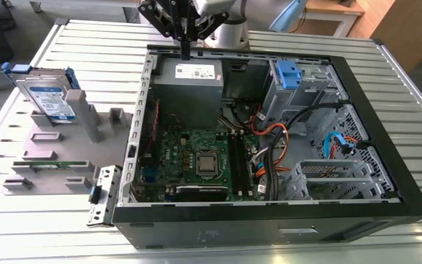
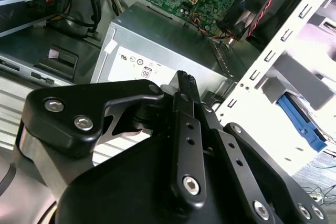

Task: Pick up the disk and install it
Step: 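Reach for the disk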

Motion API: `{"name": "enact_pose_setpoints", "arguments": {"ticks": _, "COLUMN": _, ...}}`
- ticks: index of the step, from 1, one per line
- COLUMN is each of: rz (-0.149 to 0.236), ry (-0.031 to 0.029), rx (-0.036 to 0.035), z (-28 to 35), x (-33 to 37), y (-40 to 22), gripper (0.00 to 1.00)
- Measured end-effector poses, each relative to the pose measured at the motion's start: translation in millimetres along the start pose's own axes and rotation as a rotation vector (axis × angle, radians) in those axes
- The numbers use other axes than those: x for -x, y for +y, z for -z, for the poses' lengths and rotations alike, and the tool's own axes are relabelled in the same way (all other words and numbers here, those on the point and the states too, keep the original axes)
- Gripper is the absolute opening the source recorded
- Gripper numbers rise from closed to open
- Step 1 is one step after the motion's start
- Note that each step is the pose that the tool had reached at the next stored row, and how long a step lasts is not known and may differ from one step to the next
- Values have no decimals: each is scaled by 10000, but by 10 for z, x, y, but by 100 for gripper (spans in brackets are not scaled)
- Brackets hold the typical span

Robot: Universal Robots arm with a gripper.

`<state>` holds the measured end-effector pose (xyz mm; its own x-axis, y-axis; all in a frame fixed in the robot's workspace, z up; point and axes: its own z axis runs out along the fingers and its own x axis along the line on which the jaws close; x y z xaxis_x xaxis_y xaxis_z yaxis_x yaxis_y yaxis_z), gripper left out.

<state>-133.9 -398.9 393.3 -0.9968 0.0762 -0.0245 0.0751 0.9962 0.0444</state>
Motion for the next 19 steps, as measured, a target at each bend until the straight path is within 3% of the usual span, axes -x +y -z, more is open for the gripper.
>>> {"name": "enact_pose_setpoints", "arguments": {"ticks": 19, "rz": 0, "ry": 0, "rx": 0, "z": 2, "x": -76, "y": -6, "gripper": 11}}
